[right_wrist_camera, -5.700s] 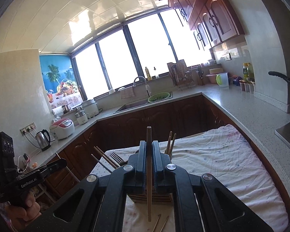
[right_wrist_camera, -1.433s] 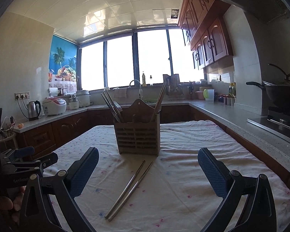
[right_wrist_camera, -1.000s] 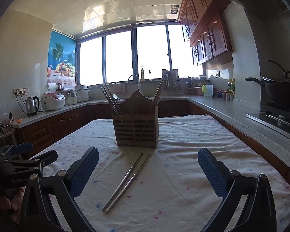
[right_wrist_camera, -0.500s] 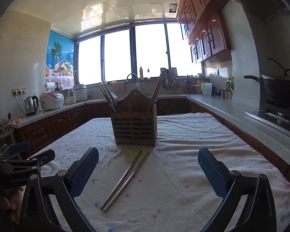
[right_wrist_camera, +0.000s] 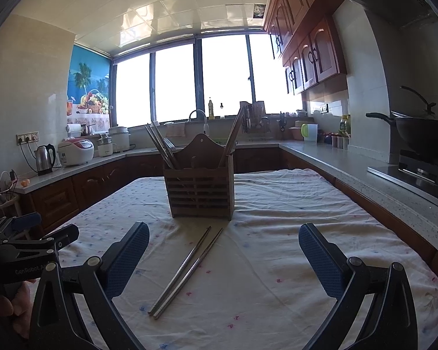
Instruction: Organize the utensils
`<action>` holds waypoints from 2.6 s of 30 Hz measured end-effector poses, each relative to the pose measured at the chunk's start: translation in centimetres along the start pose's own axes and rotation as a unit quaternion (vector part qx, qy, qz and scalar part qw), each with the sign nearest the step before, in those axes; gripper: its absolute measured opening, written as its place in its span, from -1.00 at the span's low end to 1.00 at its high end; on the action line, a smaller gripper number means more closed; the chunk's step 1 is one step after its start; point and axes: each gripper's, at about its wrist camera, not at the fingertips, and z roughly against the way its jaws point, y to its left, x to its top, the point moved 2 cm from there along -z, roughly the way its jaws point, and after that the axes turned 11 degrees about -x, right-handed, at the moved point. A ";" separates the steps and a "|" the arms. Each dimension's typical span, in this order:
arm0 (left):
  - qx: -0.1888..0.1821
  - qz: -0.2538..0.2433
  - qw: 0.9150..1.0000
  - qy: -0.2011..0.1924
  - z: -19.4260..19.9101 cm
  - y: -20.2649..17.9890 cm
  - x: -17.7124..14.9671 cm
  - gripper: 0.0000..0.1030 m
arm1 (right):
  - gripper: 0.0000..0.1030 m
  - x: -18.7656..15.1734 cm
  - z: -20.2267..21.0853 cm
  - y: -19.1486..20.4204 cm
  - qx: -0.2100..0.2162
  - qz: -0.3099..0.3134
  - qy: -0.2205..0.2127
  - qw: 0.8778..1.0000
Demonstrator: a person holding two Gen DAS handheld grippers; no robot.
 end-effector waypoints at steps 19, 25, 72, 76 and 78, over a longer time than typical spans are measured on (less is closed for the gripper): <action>0.002 -0.001 1.000 0.002 0.0 0.1 0.1 1.00 | 1.00 0.0 -0.5 -0.3 -0.005 0.000 0.006 1.000; 0.002 -0.001 1.000 0.001 0.0 0.0 0.1 1.00 | 1.00 0.0 -0.5 -0.3 -0.004 0.000 0.007 1.000; -0.002 -0.003 1.000 0.007 -0.5 -0.1 -0.2 1.00 | 1.00 0.1 -0.5 0.0 0.004 -0.005 0.006 1.000; -0.002 -0.003 1.000 0.007 -0.5 -0.1 -0.2 1.00 | 1.00 0.1 -0.5 -0.1 0.004 -0.005 0.006 1.000; -0.001 -0.003 1.000 0.007 -0.5 -0.1 -0.2 1.00 | 1.00 0.1 -0.5 0.0 0.004 -0.005 0.006 1.000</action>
